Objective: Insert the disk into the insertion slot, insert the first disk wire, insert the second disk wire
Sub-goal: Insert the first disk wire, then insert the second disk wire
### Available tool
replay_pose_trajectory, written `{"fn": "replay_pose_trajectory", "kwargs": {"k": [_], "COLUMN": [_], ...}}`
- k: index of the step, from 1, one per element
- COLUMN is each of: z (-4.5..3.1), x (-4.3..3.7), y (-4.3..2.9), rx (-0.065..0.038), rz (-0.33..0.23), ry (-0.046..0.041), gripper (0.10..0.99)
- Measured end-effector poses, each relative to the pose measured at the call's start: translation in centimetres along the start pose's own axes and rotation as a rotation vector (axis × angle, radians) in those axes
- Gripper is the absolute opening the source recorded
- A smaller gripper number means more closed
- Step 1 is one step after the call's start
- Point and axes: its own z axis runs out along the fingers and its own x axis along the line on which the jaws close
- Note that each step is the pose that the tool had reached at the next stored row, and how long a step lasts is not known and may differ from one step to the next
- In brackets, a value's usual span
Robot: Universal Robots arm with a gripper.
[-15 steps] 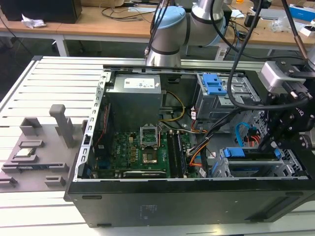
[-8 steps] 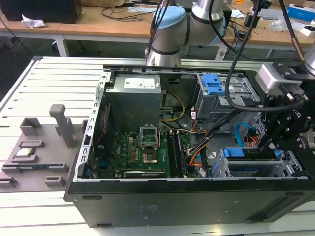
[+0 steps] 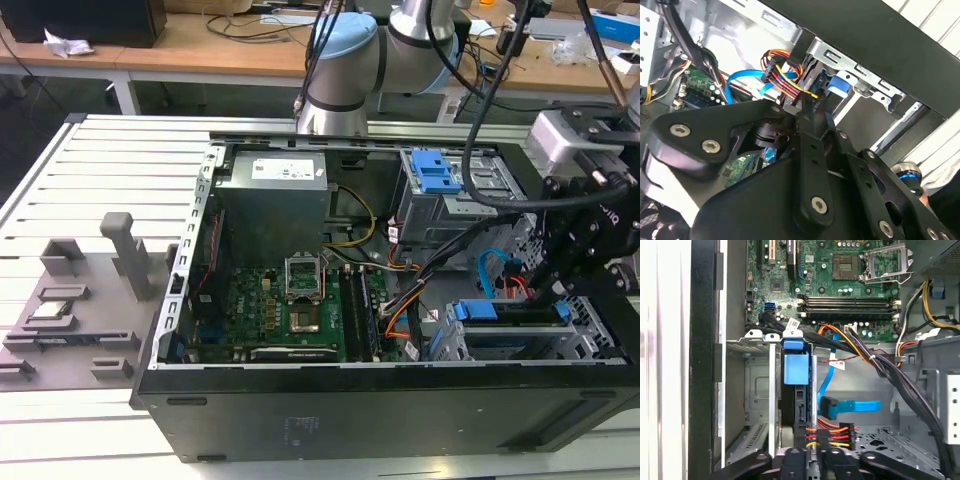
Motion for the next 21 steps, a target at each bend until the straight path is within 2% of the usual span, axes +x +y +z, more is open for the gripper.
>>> {"fn": "replay_pose_trajectory", "kwargs": {"k": [2, 3, 5, 11, 12, 13, 14, 17, 21], "z": [-0.42, -0.97, -1.26, -1.35, -1.35, -1.36, -1.36, -1.49, -2.43], "x": [-0.22, -0.38, -0.44, -0.44, -0.44, -0.44, -0.44, -0.54, -0.69], "y": [0.02, 0.05, 0.06, 0.06, 0.06, 0.06, 0.07, 0.07, 0.12], "rx": [0.000, 0.000, 0.000, 0.000, 0.000, 0.000, 0.000, 0.000, 0.000], "rz": [0.000, 0.000, 0.000, 0.000, 0.000, 0.000, 0.000, 0.000, 0.000], "ry": [0.0016, 0.0024, 0.0043, 0.0045, 0.0045, 0.0045, 0.0044, 0.0057, 0.0052], "gripper": [0.106, 0.106, 0.106, 0.106, 0.114, 0.169, 0.302, 0.302, 0.302]}}
